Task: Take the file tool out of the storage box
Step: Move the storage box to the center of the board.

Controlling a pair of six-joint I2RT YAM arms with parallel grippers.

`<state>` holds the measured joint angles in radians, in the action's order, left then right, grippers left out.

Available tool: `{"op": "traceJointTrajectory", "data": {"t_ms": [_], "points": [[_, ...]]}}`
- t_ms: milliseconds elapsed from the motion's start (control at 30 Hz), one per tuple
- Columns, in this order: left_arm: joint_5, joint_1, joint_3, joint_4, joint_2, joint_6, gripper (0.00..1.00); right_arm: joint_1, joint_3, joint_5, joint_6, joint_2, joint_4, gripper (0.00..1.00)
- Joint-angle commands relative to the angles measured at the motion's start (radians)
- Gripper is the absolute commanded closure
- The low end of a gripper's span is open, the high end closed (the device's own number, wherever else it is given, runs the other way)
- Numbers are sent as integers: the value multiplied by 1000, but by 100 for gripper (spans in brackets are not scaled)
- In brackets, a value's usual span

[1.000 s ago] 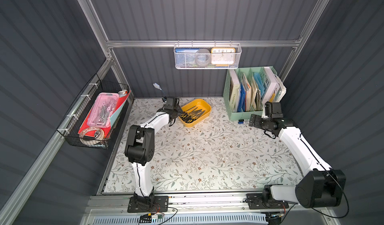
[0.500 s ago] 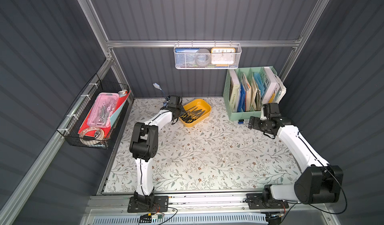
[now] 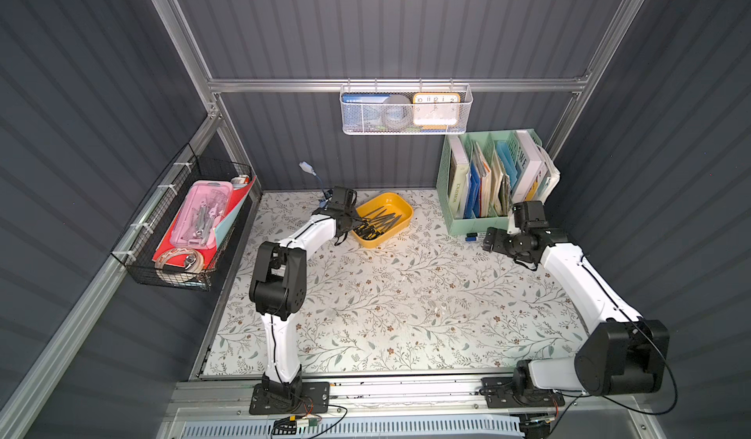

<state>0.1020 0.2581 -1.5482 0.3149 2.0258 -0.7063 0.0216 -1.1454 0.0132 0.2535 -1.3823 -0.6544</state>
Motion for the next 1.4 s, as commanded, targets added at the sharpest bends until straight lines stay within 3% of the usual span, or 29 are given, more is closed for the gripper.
{"op": "traceJointTrajectory", "data": {"t_ms": [0, 133, 267, 500, 633, 767, 900, 1233, 1367], "points": [[12, 3, 26, 42, -16, 5, 43, 3, 13, -18, 16, -19, -7, 4], [-13, 4, 36, 25, 21, 4, 46, 3, 13, -13, 13, -23, -16, 4], [-16, 6, 35, 25, 37, 7, 60, 3, 12, -13, 13, -24, -20, 4], [-26, 7, 26, 42, 58, 24, 63, 3, 9, -26, 16, -36, -33, 5], [-27, 8, 12, 61, 66, 42, 77, 4, 9, -35, 23, -33, -40, 5], [-16, 9, -6, 84, 71, 63, 84, 4, 10, -39, 23, -27, -43, 5], [-26, 9, -13, 97, 68, 91, 100, 3, -2, -50, 14, -30, -58, 6], [-124, 34, 27, 77, 21, 397, 100, 61, -58, -186, -89, -11, -98, 6], [-171, 103, 59, 83, -11, 570, 100, 118, -70, -249, -150, -5, -84, 6]]}}
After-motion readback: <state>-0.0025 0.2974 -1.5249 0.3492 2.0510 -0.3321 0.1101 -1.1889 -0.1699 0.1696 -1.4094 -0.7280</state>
